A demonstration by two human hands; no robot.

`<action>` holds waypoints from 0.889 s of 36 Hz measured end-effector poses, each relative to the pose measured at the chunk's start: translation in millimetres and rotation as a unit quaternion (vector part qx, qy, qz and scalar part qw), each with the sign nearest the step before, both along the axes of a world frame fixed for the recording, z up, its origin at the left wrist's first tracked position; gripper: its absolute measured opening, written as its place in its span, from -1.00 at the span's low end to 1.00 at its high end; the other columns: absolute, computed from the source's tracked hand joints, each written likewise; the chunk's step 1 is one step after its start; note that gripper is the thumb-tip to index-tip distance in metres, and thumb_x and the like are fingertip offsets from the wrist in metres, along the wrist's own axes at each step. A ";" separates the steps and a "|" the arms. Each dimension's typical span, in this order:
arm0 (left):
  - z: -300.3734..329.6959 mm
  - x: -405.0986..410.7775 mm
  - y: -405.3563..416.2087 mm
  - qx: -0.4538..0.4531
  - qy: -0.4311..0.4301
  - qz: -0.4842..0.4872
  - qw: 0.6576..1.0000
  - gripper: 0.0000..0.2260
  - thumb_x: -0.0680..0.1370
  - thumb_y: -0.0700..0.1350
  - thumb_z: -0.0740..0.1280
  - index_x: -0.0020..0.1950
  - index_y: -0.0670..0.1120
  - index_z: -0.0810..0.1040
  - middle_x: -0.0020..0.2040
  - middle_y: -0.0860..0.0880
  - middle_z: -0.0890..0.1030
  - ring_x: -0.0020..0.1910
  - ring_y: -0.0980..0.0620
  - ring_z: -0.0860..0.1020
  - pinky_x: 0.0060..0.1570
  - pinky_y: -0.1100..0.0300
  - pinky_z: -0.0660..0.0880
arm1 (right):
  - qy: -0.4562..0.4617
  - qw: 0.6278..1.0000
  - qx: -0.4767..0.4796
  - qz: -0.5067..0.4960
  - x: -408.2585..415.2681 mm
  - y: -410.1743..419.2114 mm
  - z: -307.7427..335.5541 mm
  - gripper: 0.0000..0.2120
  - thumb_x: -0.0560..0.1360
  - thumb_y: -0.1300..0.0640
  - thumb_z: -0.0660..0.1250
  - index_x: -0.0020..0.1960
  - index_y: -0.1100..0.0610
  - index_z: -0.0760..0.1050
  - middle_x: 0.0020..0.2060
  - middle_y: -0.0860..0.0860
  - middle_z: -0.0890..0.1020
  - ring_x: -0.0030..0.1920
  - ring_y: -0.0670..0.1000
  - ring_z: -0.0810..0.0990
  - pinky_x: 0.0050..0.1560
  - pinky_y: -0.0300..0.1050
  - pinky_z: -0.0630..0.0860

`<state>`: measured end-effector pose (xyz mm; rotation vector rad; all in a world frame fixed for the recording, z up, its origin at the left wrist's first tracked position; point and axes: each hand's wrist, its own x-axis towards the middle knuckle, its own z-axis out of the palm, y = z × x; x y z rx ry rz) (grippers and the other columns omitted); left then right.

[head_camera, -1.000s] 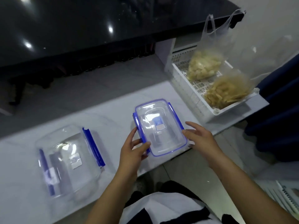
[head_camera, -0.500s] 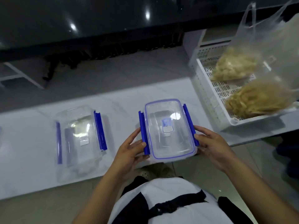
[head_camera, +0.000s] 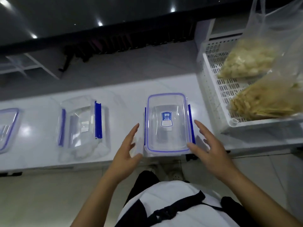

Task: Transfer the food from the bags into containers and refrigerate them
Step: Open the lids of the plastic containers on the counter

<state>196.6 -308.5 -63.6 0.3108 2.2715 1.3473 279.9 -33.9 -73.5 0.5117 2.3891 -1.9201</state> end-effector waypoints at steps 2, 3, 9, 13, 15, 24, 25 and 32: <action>4.0 6.0 1.9 -0.033 0.017 -0.079 0.996 -0.14 0.45 -0.04 0.42 0.57 0.41 -0.01 0.52 0.48 0.07 0.50 0.45 0.08 0.45 0.20 0.27 | -0.008 0.986 0.135 0.096 3.8 1.9 1.1 -0.13 0.31 -0.43 0.36 0.52 -0.43 0.03 0.53 -0.41 0.13 0.56 -0.26 0.04 0.48 -0.19 0.11; 4.0 7.7 5.2 -0.052 0.031 -0.101 0.993 -0.10 0.42 0.05 0.45 0.57 0.40 -0.06 0.54 0.47 0.03 0.53 0.39 0.03 0.49 0.15 0.21 | -0.015 0.971 0.198 0.131 3.7 2.0 1.5 -0.08 0.29 -0.48 0.32 0.52 -0.45 -0.08 0.56 -0.35 0.03 0.59 -0.19 -0.07 0.52 -0.08 0.02; -1.6 7.0 32.1 -0.077 0.057 -0.056 0.994 -0.06 0.42 0.06 0.57 0.57 0.36 0.00 0.53 0.39 0.14 0.57 0.24 0.11 0.54 -0.05 0.24 | -0.019 0.946 0.274 0.173 -7.6 -3.7 -0.8 -0.04 0.38 -0.34 0.41 0.48 -0.40 -0.22 0.62 -0.11 -0.02 0.60 -0.05 -0.19 0.58 0.13 -0.05; -7.0 1.8 42.2 -0.098 0.062 -0.024 0.993 -0.07 0.40 0.11 0.58 0.57 0.37 0.04 0.52 0.47 0.12 0.61 0.14 0.03 0.56 -0.10 0.18 | -0.001 0.954 0.267 0.132 -14.6 -1.0 -5.3 -0.07 0.39 -0.19 0.50 0.53 -0.31 -0.06 0.61 -0.06 0.10 0.61 0.01 -0.08 0.56 0.14 -0.01; -10.3 -0.3 46.3 -0.108 0.073 -0.025 0.991 -0.07 0.39 0.14 0.58 0.53 0.46 0.00 0.42 0.64 0.02 0.61 0.19 -0.03 0.56 -0.01 0.11 | 0.002 0.960 0.255 0.118 -18.2 0.9 -6.3 -0.06 0.38 -0.15 0.53 0.53 -0.30 -0.02 0.61 -0.06 0.11 0.61 0.03 -0.05 0.56 0.17 0.03; -19.1 -17.8 52.8 -0.140 0.115 -0.031 0.983 -0.07 0.35 0.38 0.46 0.51 0.48 -0.11 0.54 0.48 -0.02 0.62 0.15 -0.04 0.49 -0.01 0.08 | -0.028 0.958 0.257 0.125 -33.7 3.4 6.6 -0.05 0.40 -0.13 0.53 0.59 -0.20 0.00 0.62 -0.08 0.04 0.61 0.02 -0.12 0.56 0.20 0.04; -19.5 -20.0 51.7 -0.137 0.119 -0.033 0.983 -0.06 0.36 0.37 0.47 0.53 0.45 -0.10 0.59 0.37 -0.01 0.62 0.14 -0.03 0.51 -0.03 0.10 | -0.029 0.957 0.259 0.125 -35.3 2.4 8.7 -0.05 0.40 -0.13 0.53 0.59 -0.20 0.01 0.62 -0.07 0.05 0.61 0.02 -0.12 0.55 0.21 0.05; -2.8 -30.2 37.5 -0.051 0.131 -0.016 0.990 -0.11 0.39 0.24 0.53 0.55 0.38 0.02 0.59 0.26 0.14 0.54 0.22 0.20 0.47 -0.01 0.30 | -0.009 0.951 0.294 0.098 -39.3 -21.1 28.8 -0.05 0.38 -0.14 0.54 0.58 -0.18 0.04 0.62 -0.03 0.08 0.61 0.06 -0.11 0.56 0.19 0.01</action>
